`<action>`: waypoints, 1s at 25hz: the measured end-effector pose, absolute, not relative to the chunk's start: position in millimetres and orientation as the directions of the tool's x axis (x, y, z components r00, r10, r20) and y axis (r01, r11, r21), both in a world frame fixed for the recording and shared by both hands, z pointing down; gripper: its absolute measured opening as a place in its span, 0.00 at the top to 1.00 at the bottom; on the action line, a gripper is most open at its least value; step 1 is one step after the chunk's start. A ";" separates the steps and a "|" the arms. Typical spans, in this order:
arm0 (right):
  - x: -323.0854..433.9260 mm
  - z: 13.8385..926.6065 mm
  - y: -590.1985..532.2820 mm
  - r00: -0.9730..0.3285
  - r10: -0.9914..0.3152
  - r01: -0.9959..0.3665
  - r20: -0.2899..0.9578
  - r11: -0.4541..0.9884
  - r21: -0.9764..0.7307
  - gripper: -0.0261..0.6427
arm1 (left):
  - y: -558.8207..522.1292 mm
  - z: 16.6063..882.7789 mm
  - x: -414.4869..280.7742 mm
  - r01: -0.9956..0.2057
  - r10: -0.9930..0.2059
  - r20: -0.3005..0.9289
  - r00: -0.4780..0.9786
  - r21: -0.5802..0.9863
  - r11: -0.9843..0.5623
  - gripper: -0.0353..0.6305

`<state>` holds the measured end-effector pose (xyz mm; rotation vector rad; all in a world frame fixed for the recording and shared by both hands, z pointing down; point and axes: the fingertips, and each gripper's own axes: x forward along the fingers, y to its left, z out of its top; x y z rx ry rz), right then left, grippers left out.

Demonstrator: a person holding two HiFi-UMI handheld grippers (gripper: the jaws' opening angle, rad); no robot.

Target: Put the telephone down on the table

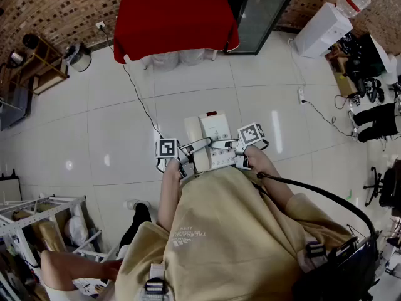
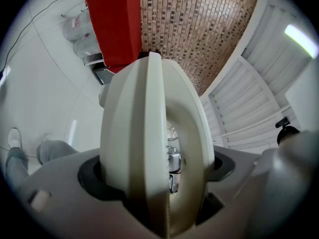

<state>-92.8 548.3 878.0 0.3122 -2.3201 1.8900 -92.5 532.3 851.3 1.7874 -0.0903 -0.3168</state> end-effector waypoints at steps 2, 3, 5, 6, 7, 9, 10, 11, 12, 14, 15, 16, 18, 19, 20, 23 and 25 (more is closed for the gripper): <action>-90.0 883.2 545.4 -0.968 -0.080 -0.249 0.238 0.180 -0.952 0.54 | 538.4 854.8 -91.5 0.075 -0.245 -0.098 0.964 0.992 -0.104 0.28; -88.9 886.1 543.4 -0.967 -0.082 -0.252 0.241 0.174 -0.952 0.54 | 540.3 857.2 -91.5 0.056 -0.251 -0.064 0.966 0.998 -0.041 0.28; -88.1 887.8 537.5 -0.966 -0.091 -0.251 0.241 0.120 -0.961 0.54 | 535.3 861.8 -90.4 0.030 -0.253 -0.023 0.967 0.999 0.026 0.28; -86.4 887.5 529.6 -0.967 -0.096 -0.247 0.238 0.097 -0.964 0.54 | 526.8 862.6 -88.1 0.023 -0.250 -0.012 0.968 0.999 0.042 0.28; -82.0 889.1 515.5 -0.968 -0.096 -0.242 0.233 0.108 -0.964 0.54 | 514.2 862.4 -84.6 0.014 -0.249 -0.001 0.968 0.999 0.050 0.28; -71.7 891.9 481.5 -0.972 -0.084 -0.230 0.220 0.144 -0.963 0.54 | 482.2 859.9 -75.6 0.004 -0.253 0.007 0.967 0.999 0.043 0.28; -68.2 891.8 466.2 -0.974 -0.073 -0.222 0.213 0.146 -0.964 0.54 | 466.5 859.0 -72.0 0.001 -0.262 0.009 0.965 0.999 0.037 0.28; -65.8 891.3 452.3 -0.977 -0.060 -0.213 0.207 0.145 -0.966 0.54 | 452.1 859.4 -69.3 -0.005 -0.275 0.015 0.961 0.999 0.037 0.28; -63.4 890.4 439.0 -0.978 -0.046 -0.206 0.201 0.146 -0.968 0.54 | 438.7 860.1 -67.0 -0.015 -0.289 0.026 0.957 0.999 0.042 0.28; -56.1 884.8 412.2 -0.981 -0.020 -0.191 0.191 0.157 -0.969 0.54 | 411.9 858.8 -60.7 -0.042 -0.316 0.053 0.947 0.998 0.041 0.28; -51.2 879.5 398.2 -0.983 -0.012 -0.183 0.184 0.167 -0.969 0.54 | 397.5 855.7 -56.3 -0.055 -0.327 0.062 0.943 0.998 0.031 0.28; -45.5 873.0 383.3 -0.984 -0.007 -0.174 0.175 0.180 -0.968 0.54 | 382.4 850.9 -50.9 -0.068 -0.335 0.070 0.940 0.998 0.019 0.28; -32.4 859.6 350.5 -0.988 -0.005 -0.152 0.155 0.208 -0.966 0.54 | 350.2 838.9 -38.5 -0.101 -0.345 0.095 0.934 0.995 -0.001 0.28; -25.4 853.4 333.6 -0.990 -0.006 -0.140 0.142 0.217 -0.966 0.54 | 333.7 833.0 -31.6 -0.120 -0.348 0.110 0.931 0.993 -0.007 0.28; -17.4 847.4 317.8 -0.992 -0.007 -0.127 0.129 0.216 -0.968 0.54 | 317.7 827.9 -23.4 -0.134 -0.349 0.122 0.929 0.991 -0.011 0.28; 8.5 829.9 279.3 -0.995 -0.009 -0.098 0.098 0.149 -0.984 0.54 | 273.7 818.2 5.0 -0.152 -0.351 0.139 0.926 0.988 -0.011 0.28; 17.7 831.2 254.9 -0.995 -0.001 -0.101 0.102 0.186 -0.977 0.54 | 252.7 815.2 12.5 -0.162 -0.354 0.152 0.923 0.987 0.000 0.28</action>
